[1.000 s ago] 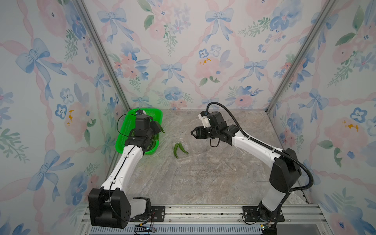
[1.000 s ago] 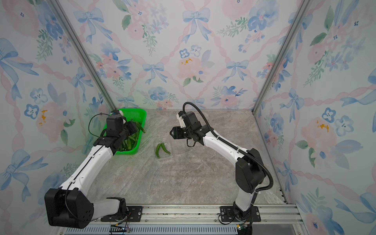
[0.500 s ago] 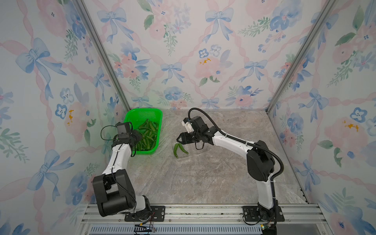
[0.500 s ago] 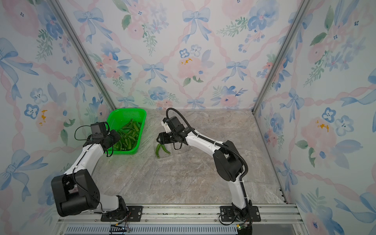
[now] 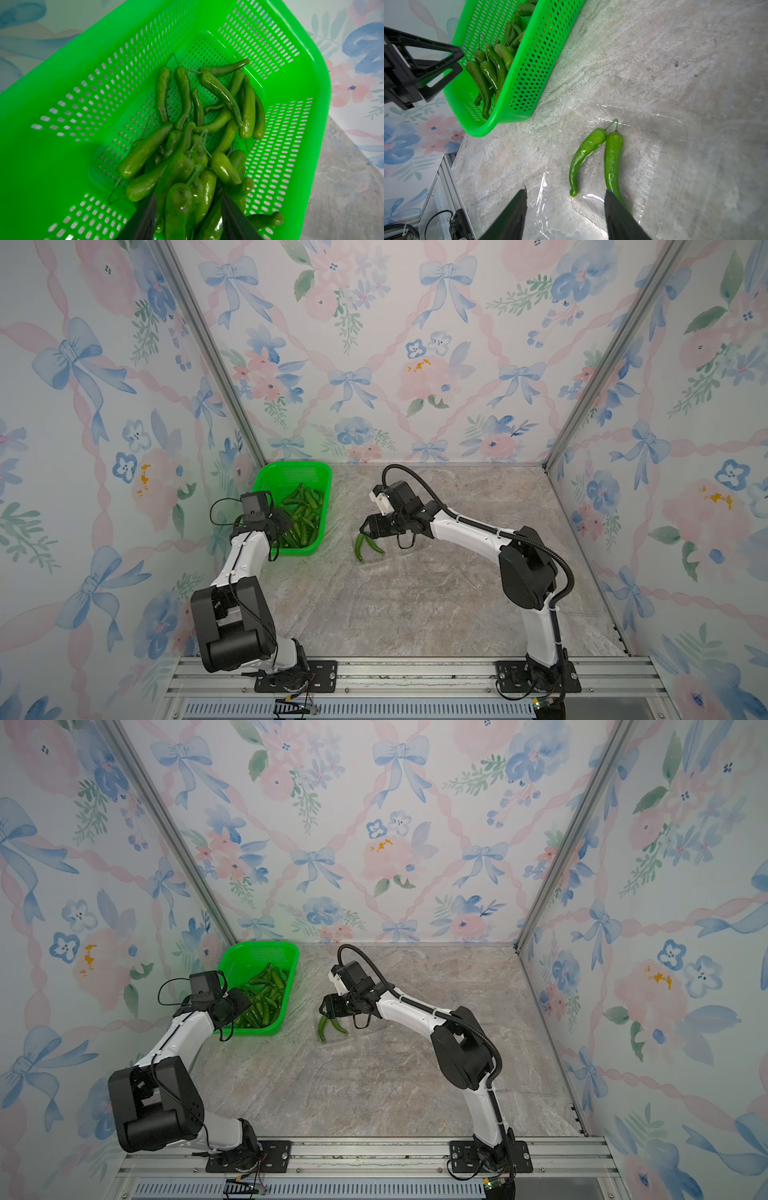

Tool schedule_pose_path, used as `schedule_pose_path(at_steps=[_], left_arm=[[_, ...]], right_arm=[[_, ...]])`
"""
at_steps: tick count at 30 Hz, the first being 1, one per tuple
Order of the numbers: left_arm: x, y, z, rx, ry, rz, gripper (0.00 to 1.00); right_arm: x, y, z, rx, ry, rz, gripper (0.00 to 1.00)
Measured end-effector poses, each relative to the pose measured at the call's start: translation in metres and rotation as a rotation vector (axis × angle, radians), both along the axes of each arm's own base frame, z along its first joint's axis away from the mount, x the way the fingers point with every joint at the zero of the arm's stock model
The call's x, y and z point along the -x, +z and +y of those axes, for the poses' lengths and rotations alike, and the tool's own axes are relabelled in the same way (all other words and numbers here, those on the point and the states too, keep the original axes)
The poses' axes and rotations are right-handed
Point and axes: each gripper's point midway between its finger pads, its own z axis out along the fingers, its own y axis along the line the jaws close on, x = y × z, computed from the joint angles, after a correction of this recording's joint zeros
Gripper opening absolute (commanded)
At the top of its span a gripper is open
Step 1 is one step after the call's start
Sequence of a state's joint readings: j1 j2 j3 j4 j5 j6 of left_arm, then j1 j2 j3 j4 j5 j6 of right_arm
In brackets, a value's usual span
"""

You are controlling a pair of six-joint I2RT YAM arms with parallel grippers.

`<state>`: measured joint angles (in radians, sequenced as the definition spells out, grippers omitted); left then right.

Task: Take small green peppers out of containers
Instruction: Place the green pepper in the basket.

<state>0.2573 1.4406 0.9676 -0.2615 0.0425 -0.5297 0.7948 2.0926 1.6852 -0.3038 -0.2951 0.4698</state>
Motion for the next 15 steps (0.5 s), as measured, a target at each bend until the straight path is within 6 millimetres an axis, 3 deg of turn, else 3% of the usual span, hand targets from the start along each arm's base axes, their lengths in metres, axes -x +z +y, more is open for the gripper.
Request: schedule_pose_path(at_steps=[8, 12, 15], left_arm=[[0.000, 0.064, -0.058, -0.074, -0.139, -0.162, 0.56], [0.000, 0.071, -0.092, -0.079, -0.233, -0.183, 0.58], [0.001, 0.067, -0.134, -0.085, -0.355, -0.167, 0.58]], right_arm=[[0.006, -0.008, -0.018, 0.055, -0.028, 0.010, 0.59], [0.010, -0.005, -0.027, 0.066, -0.042, 0.003, 0.59], [0.013, -0.003, -0.041, 0.084, -0.065, -0.007, 0.59]])
